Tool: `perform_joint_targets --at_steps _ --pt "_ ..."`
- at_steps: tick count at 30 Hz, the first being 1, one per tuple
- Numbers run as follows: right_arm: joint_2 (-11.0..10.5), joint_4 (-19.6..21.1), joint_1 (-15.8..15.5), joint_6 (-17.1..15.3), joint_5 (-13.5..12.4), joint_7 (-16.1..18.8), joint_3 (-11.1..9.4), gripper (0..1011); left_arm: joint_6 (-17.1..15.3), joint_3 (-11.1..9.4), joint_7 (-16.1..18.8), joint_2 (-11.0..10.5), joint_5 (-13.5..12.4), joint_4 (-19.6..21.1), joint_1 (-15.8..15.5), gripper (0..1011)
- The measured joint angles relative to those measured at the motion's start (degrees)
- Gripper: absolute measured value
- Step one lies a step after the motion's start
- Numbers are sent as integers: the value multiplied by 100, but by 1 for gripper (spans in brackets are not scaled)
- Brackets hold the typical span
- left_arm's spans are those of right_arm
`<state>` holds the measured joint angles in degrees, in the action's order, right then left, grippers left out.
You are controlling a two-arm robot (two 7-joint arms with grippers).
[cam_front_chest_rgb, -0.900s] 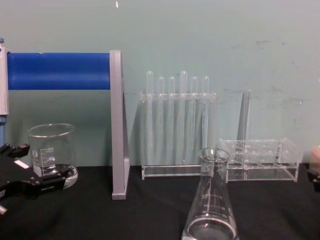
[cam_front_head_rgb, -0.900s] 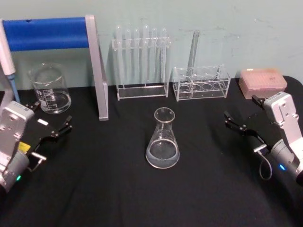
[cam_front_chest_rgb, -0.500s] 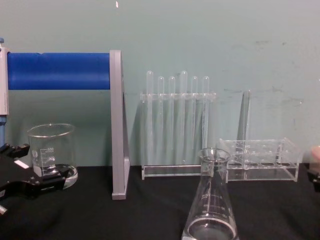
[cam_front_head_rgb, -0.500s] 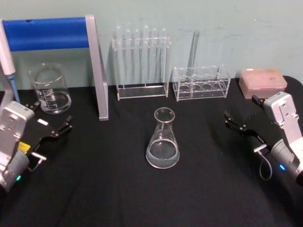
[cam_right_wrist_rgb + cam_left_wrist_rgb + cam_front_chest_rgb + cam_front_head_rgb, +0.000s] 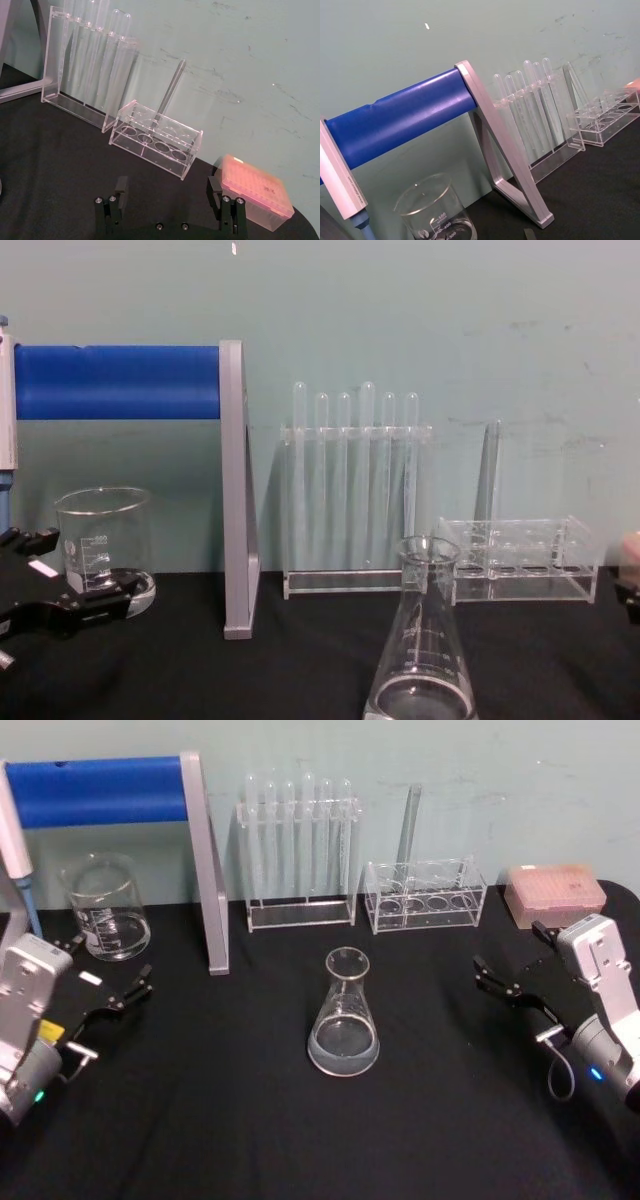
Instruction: Grasp the erlenmeyer flask with one hand, shake it three times, then place it back.
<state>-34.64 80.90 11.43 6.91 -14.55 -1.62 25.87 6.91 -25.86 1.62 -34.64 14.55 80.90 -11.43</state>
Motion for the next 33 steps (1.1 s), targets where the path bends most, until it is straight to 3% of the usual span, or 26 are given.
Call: perform_joint_targets --at_steps 16,26,33 --pt "-11 97 -84 0 -46 58 -83 1000 0 0 0 0 0 0 0 1001" --pt "-59 638 -539 -137 -562 545 -365 1000 0 0 0 0 0 0 0 1001" --pt "-80 1065 -875 -248 -885 946 -425 1000 0 0 0 0 0 0 0 1001"
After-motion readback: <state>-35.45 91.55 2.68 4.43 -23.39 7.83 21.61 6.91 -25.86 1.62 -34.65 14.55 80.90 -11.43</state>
